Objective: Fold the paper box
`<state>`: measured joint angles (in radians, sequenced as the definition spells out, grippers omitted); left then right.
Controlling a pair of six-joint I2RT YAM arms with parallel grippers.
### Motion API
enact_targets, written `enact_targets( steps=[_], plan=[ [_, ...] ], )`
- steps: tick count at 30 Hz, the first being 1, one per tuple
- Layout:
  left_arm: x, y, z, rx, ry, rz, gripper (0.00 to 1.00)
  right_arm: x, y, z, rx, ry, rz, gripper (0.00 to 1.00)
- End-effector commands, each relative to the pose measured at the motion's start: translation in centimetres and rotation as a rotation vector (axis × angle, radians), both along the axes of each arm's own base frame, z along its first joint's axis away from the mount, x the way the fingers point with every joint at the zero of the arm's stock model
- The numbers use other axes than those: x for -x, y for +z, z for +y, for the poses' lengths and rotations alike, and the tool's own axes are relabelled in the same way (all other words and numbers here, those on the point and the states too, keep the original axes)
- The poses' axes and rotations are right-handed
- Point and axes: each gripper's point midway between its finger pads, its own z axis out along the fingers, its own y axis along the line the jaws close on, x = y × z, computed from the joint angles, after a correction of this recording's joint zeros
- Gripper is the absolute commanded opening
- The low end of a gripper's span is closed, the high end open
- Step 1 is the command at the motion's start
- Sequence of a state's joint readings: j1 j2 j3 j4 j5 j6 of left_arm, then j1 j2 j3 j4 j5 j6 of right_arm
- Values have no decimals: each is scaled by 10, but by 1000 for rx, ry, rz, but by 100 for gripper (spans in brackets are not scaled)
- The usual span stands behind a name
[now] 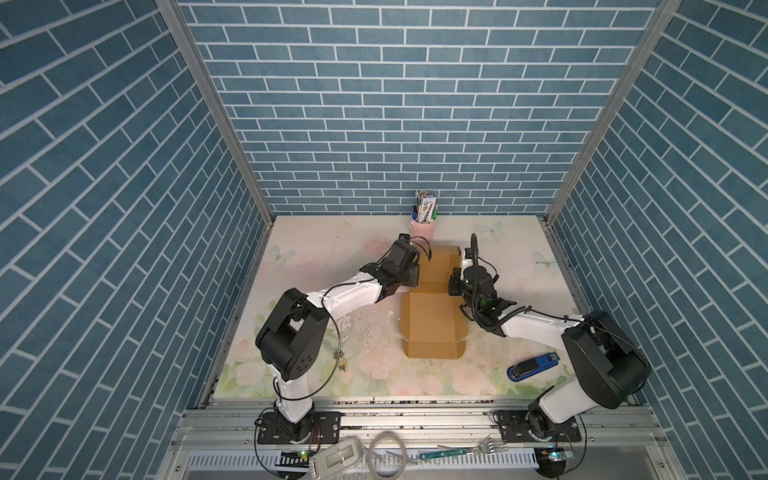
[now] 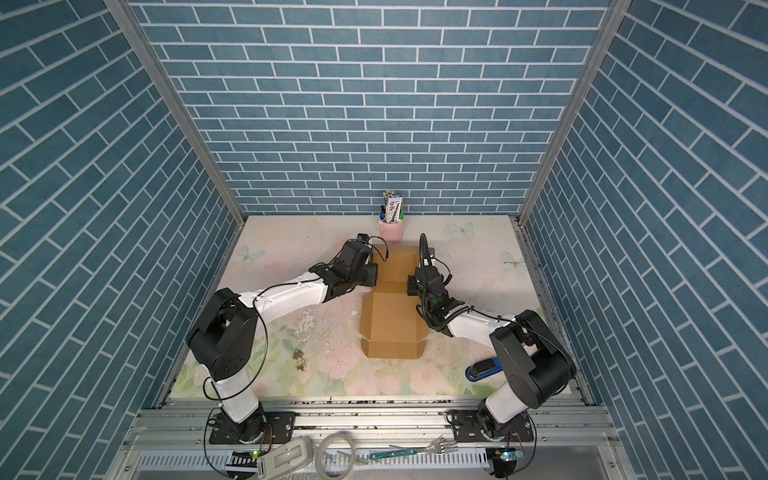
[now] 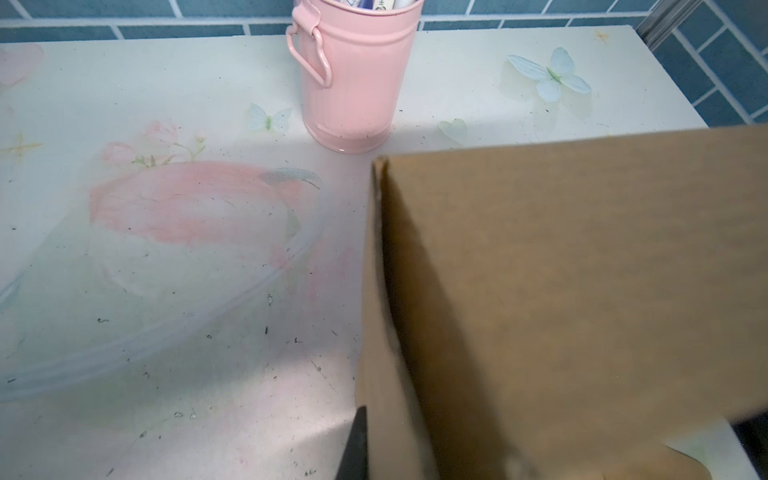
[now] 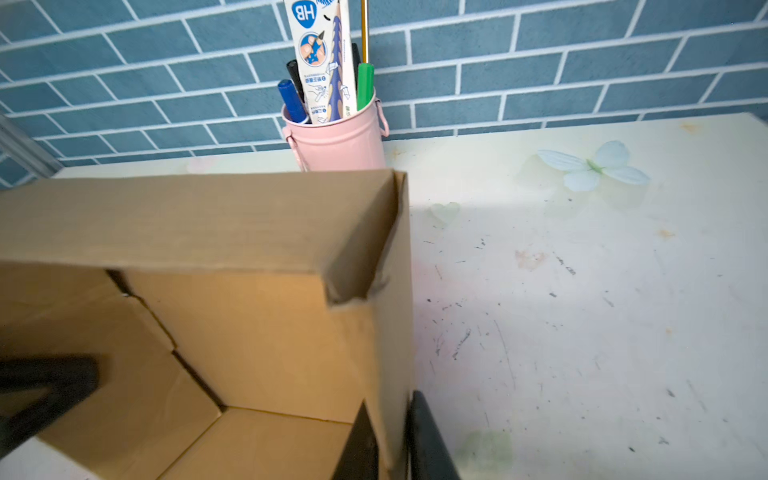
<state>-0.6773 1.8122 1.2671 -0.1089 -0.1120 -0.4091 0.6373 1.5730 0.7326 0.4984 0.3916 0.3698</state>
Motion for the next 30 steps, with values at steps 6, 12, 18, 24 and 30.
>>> enact_targets(
  steps=[6, 12, 18, 24, 30],
  plan=[
    [0, 10, 0, 5, 19, -6, 1, -15, -1, -19, 139, -276, -47, 0],
    [0, 15, 5, -13, 29, -7, 1, -15, 7, -26, 239, -396, -98, 0],
    [-1, 14, 4, -19, 32, 7, 1, -12, 16, -30, 300, -480, -174, 0],
    [2, 8, 7, -21, 43, 24, 2, -13, 25, -37, 300, -559, -220, 0],
    [3, 5, 7, -22, 47, 31, 2, -10, 23, -28, 239, -448, -179, 0]
  ],
)
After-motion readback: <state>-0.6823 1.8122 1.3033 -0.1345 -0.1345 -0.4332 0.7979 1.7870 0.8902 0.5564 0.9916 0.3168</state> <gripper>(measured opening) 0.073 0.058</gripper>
